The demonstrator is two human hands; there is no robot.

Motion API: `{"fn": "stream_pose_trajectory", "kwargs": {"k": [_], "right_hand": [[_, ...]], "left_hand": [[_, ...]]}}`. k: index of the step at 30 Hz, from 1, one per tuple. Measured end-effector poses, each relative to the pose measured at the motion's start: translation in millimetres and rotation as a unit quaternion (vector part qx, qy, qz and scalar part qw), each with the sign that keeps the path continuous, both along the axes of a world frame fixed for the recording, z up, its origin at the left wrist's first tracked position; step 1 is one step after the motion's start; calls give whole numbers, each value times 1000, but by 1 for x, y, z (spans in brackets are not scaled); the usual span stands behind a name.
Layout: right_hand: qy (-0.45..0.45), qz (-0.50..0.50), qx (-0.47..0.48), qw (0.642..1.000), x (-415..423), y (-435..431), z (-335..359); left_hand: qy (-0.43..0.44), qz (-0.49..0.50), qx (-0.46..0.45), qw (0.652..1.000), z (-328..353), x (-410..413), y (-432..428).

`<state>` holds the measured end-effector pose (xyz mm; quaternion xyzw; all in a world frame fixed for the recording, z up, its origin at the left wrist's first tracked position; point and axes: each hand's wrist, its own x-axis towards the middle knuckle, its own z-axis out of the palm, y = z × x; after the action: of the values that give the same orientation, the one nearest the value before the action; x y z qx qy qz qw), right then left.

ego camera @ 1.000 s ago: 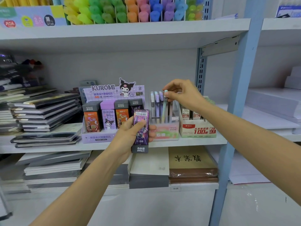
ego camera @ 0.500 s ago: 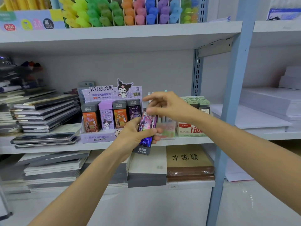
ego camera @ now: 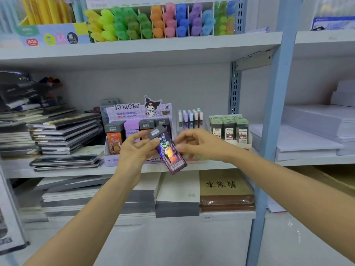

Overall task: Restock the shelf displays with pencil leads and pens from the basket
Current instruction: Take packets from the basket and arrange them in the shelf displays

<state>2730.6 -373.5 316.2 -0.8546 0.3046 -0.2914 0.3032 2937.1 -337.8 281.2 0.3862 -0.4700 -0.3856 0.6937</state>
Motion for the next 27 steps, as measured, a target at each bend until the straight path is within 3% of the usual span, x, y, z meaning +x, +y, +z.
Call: {"fn": "stream_pose_trajectory", "kwargs": {"k": [3,6,8,10,12,15,17,21,27], "right_hand": [[-75,-14,-39,996,20,5,7],[-71,-16,-95,993,34,6,13],[-91,-55,-108,988,38,3,19],[-153,-105,-106,977,38,-3,28],[-199,-149,-120,961,38,-9,39],[-187,-181,-164,952,43,-20,45],[-131,-191,-181,956,51,-26,42],[-23,-195,-214,957,68,-37,27],[-6,-208,-241,948,72,-43,33]], "left_hand": [[-64,-3,-8,998,0,-2,3],[-109,15,-16,994,-1,0,6],[-184,52,-51,980,-6,7,8],[-345,126,-84,926,-16,19,9],[-521,185,-104,827,-31,30,7],[-672,186,-42,716,-50,37,6],[-696,200,-42,688,-57,40,3],[-709,226,-50,666,-58,40,1],[-727,244,-47,640,-63,42,-1]]}}
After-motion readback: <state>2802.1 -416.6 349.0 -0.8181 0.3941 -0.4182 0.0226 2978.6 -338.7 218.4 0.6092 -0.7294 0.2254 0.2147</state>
